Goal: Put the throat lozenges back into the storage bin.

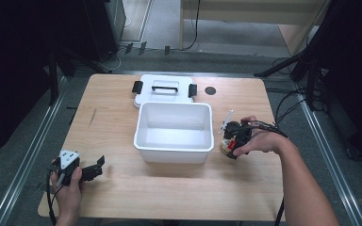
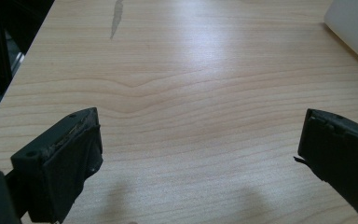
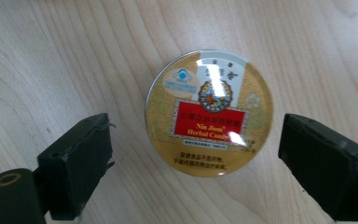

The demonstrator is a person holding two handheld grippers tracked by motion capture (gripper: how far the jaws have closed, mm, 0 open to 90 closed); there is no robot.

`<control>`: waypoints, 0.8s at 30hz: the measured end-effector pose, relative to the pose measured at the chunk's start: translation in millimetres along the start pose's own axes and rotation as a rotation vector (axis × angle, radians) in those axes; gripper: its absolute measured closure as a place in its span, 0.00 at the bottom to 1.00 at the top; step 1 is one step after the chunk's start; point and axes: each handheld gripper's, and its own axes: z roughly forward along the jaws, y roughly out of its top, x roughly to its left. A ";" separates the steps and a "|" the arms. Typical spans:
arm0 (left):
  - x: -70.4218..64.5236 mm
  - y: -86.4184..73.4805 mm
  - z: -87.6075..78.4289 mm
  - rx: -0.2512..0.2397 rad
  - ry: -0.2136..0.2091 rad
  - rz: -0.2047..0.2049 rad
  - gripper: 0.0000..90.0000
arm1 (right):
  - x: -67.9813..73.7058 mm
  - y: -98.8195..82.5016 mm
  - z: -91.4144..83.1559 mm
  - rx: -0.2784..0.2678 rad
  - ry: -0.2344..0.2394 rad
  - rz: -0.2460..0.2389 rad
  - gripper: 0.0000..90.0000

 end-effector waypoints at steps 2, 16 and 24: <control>0.0 0.0 0.0 0.000 -0.001 0.002 0.00 | 0.0 1.2 4.8 0.011 0.002 -0.009 0.10; -0.7 0.0 0.3 0.001 -0.001 0.007 0.00 | -5.6 5.6 21.7 0.012 -0.010 -0.023 0.18; -0.8 0.0 0.3 0.002 -0.002 0.007 0.00 | -7.8 5.0 22.8 0.016 -0.017 -0.013 0.23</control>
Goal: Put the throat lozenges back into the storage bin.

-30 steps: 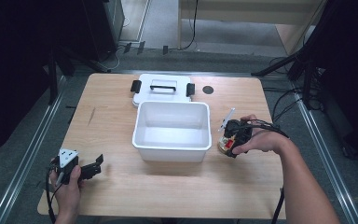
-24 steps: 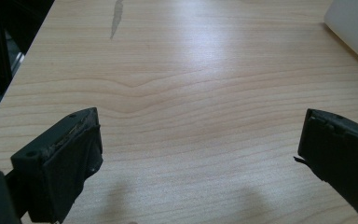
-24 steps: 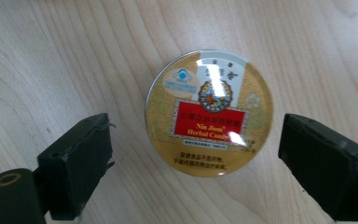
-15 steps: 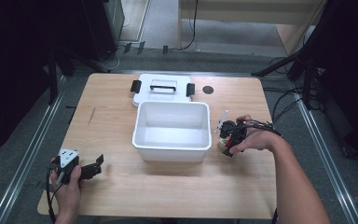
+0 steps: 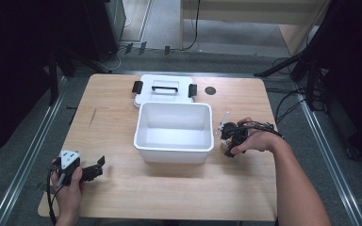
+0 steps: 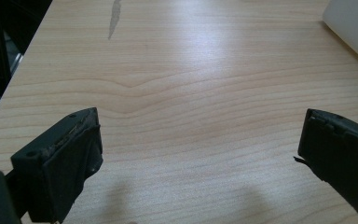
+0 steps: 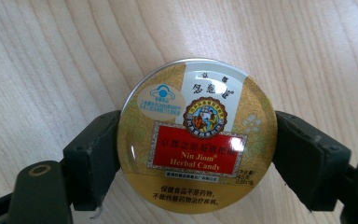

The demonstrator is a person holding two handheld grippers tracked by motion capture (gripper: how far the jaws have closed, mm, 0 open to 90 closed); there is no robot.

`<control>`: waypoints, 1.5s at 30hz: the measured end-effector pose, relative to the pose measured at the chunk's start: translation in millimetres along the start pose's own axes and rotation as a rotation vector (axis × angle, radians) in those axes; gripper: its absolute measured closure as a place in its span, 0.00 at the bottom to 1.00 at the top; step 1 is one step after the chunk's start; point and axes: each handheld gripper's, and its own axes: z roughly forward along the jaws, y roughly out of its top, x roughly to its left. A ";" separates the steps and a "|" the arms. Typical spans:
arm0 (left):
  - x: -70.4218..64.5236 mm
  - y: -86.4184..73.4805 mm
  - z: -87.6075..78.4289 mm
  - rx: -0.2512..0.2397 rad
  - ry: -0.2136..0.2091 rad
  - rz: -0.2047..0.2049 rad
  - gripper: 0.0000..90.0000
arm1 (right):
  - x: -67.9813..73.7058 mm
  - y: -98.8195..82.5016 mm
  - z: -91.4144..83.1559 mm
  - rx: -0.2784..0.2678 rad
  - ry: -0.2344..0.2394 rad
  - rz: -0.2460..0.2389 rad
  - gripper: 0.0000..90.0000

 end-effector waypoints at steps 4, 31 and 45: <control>-0.1 0.1 -0.1 0.003 -0.002 0.002 0.00 | -0.5 -3.0 -6.3 -0.015 -0.005 0.009 0.23; -0.2 0.1 0.2 0.002 0.000 0.005 0.00 | -3.6 0.2 -60.7 -0.028 -0.026 -0.040 0.23; -0.4 0.1 0.2 0.002 0.000 0.004 0.00 | -6.1 7.7 -87.0 -0.023 -0.039 -0.062 0.23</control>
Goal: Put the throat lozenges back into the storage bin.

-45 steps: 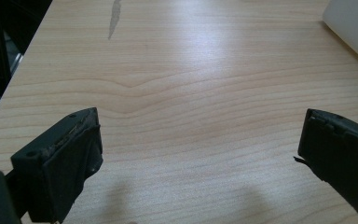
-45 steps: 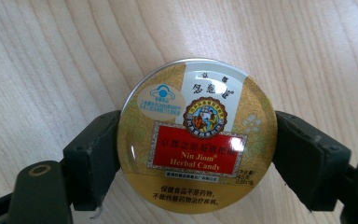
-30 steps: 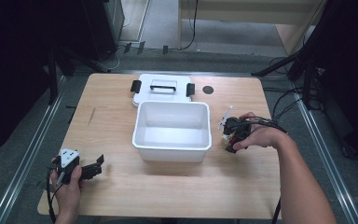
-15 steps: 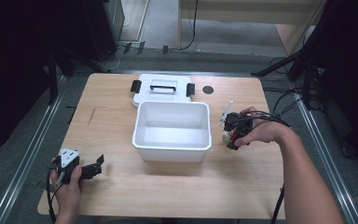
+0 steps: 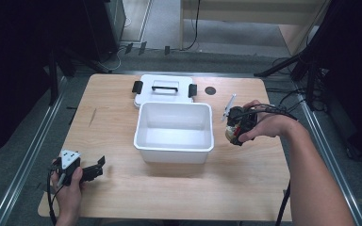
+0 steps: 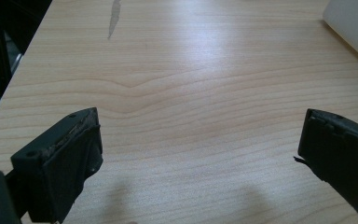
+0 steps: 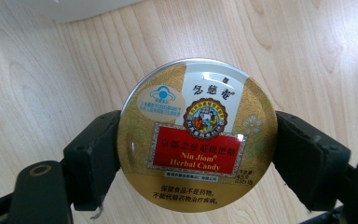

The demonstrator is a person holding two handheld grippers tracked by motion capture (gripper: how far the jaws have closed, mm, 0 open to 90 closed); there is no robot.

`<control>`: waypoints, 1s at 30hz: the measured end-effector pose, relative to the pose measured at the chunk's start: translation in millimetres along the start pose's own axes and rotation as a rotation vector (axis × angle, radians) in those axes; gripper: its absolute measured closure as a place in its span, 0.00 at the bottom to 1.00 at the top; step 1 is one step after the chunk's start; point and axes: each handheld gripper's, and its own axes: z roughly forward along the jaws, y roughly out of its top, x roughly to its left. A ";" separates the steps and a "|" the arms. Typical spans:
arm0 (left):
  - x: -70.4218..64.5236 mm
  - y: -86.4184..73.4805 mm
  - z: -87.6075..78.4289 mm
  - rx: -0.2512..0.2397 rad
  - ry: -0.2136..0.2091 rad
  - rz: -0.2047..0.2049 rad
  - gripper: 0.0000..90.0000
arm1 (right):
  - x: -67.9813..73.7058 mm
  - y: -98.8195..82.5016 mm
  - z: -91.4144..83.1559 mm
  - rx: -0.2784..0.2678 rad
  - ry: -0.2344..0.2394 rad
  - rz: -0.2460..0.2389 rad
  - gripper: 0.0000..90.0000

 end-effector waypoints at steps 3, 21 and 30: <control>0.2 0.1 -0.1 0.001 0.000 0.000 0.00 | -1.6 2.5 -7.5 0.003 -0.003 -0.009 0.23; 0.2 0.1 0.4 -0.003 -0.001 -0.005 0.00 | -2.4 20.8 -36.7 0.013 -0.012 -0.048 0.23; 0.6 0.1 0.2 -0.002 -0.002 -0.009 0.00 | 1.1 35.8 -47.3 0.012 -0.015 -0.078 0.23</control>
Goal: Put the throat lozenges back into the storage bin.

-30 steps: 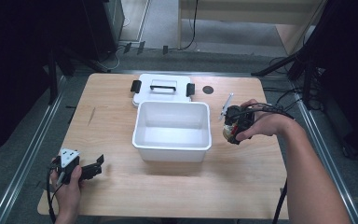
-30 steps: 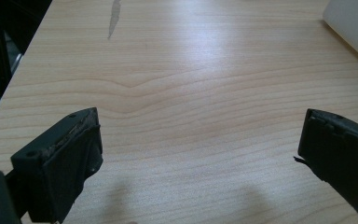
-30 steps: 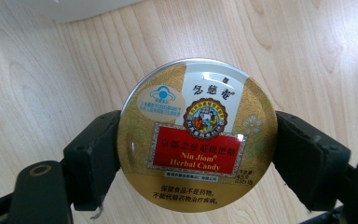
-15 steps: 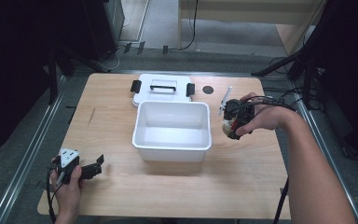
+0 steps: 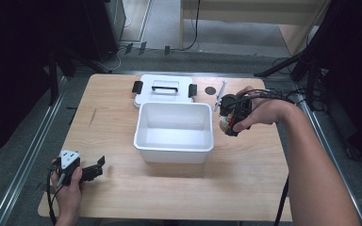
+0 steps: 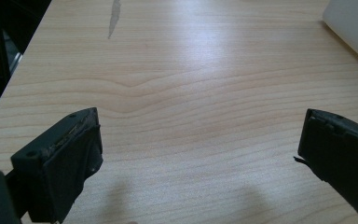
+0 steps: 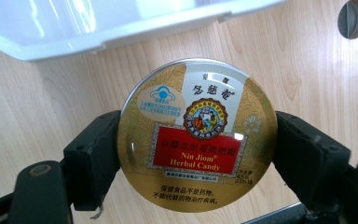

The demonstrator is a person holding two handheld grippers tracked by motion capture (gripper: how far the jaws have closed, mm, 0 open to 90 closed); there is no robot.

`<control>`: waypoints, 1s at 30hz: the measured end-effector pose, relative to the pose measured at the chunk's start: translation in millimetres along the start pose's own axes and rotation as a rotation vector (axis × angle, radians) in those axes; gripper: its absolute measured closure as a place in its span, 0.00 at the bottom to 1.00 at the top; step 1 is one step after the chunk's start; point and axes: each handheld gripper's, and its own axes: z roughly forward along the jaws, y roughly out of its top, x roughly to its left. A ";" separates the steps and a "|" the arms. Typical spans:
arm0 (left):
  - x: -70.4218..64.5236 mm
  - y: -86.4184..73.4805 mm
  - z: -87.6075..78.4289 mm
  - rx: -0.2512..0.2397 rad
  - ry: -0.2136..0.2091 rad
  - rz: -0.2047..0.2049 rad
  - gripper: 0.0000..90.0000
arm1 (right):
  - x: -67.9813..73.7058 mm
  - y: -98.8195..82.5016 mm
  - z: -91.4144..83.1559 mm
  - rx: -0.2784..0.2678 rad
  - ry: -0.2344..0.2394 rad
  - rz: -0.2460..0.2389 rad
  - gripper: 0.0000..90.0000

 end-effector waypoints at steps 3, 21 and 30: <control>0.2 0.0 0.1 0.000 0.000 0.000 0.00 | 0.2 5.7 -3.9 -0.004 -0.005 -0.009 0.23; 0.8 0.0 -0.3 -0.001 -0.004 -0.001 0.00 | 5.5 41.3 -14.8 -0.021 -0.007 -0.069 0.23; 1.0 0.0 -0.3 0.001 -0.007 -0.003 0.00 | 8.5 59.7 -15.6 -0.048 -0.006 -0.102 0.23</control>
